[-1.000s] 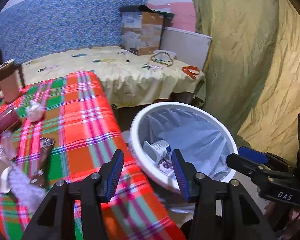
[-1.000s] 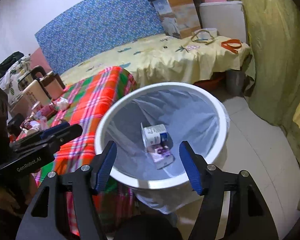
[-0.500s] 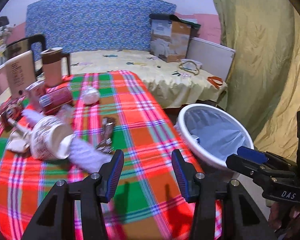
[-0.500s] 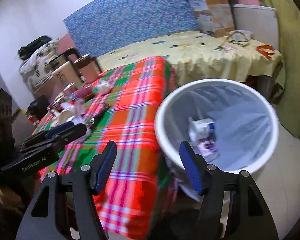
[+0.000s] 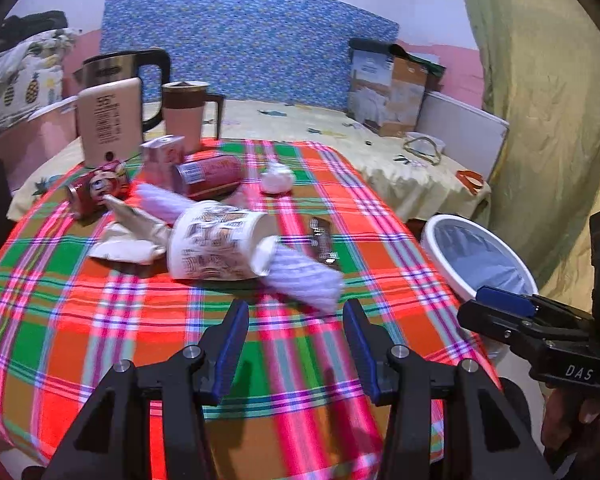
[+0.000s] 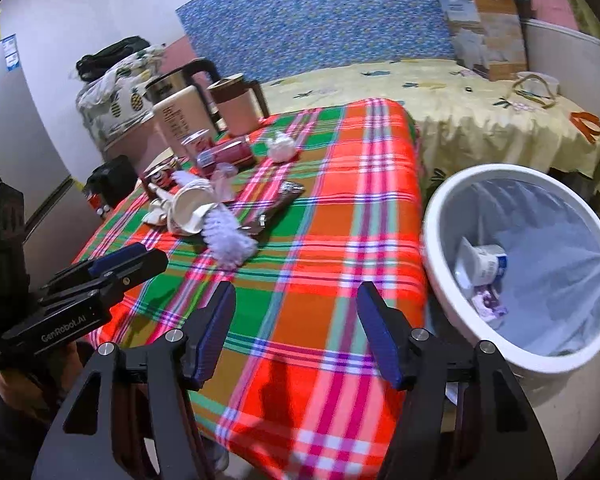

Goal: Collect trash
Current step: 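Return the right gripper to the table, then grasp the white foam net sleeve with the right gripper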

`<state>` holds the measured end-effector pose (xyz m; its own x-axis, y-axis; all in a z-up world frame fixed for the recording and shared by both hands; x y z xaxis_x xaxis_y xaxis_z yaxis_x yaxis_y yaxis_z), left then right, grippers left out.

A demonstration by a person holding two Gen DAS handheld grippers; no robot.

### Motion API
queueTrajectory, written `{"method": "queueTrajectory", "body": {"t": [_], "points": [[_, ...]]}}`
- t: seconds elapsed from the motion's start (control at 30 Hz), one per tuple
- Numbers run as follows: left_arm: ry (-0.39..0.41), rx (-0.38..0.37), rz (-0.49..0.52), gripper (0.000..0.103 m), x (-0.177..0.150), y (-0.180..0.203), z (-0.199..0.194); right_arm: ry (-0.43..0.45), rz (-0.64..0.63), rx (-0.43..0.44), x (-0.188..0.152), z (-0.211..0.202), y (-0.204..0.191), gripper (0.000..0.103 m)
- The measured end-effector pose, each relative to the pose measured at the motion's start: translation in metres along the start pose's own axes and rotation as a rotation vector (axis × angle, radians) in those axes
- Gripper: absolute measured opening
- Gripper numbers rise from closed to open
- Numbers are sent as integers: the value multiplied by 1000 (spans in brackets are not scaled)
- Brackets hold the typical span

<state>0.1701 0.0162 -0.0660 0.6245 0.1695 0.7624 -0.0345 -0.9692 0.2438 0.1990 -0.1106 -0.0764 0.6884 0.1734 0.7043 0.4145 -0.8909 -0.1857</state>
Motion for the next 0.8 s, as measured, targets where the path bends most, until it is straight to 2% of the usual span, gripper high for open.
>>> {"method": "queueTrajectory", "body": {"t": [0.2, 0.43, 0.53, 0.6, 0.67, 0.8], "points": [[14, 29, -24, 49, 9, -20, 1, -2, -34, 28, 5, 9, -20, 64], [35, 69, -9, 48, 30, -28, 26, -15, -22, 29, 5, 15, -20, 64], [28, 84, 5, 38, 35, -29, 38, -18, -19, 27, 6, 16, -18, 64], [15, 91, 8, 19, 34, -31, 45, -21, -20, 26, 6, 18, -19, 64], [2, 97, 3, 8, 32, -36, 49, -24, -22, 30, 7, 21, -20, 64], [8, 92, -4, 3, 26, -44, 41, -27, -38, 44, 7, 23, -27, 62]]}}
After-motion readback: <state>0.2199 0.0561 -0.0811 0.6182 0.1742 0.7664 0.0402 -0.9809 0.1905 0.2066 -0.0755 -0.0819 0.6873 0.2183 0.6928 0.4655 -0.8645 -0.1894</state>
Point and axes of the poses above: each gripper's, at about its wrist camera, not at the fingertips, and z roughly the way its jaws point, y to its right, x to its top, the point moved 10 cm from there along z, roughly the way its jaws point, and after that the axes turned 7 degrees about -x, right-handed, at the moved point
